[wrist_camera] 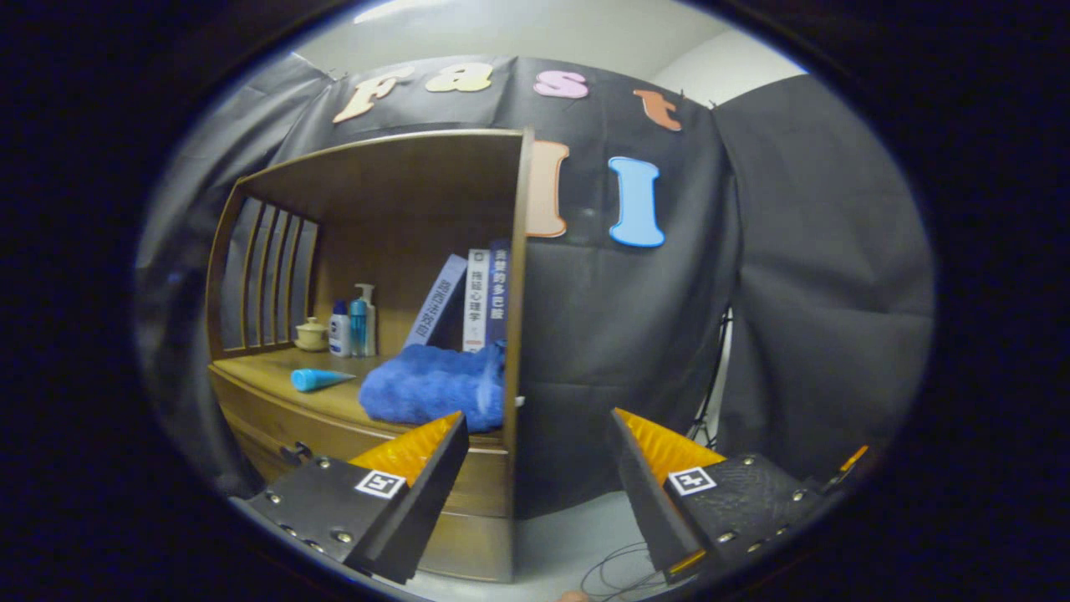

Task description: Pull open the drawer, take out the items inside it, and place them on the countertop above the cabinet.

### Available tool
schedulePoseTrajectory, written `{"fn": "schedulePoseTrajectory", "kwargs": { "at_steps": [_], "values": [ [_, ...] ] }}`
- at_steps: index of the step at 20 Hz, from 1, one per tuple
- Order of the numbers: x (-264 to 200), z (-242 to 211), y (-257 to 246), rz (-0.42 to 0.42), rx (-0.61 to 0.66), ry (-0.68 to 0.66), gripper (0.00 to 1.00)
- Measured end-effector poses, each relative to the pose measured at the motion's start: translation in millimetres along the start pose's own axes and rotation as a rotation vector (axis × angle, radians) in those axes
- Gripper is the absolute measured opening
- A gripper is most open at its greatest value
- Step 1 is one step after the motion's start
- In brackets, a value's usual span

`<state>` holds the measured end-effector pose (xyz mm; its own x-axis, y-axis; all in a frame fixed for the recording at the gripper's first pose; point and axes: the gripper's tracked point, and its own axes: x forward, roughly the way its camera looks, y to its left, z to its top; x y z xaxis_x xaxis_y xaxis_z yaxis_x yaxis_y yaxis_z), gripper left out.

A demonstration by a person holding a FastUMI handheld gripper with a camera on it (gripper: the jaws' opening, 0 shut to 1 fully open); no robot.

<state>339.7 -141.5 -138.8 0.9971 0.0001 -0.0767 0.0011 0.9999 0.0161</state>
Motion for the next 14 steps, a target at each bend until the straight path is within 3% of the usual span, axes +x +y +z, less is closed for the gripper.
{"fn": "schedulePoseTrajectory", "kwargs": {
  "at_steps": [4, 11, 14],
  "values": [
    [-39, 22, -19, 0.031, 0.024, -0.173, 0.98],
    [-82, -6, -16, 0.123, 0.177, -0.102, 0.98],
    [-92, -14, -13, 0.136, 0.184, -0.083, 0.98]
  ]
}}
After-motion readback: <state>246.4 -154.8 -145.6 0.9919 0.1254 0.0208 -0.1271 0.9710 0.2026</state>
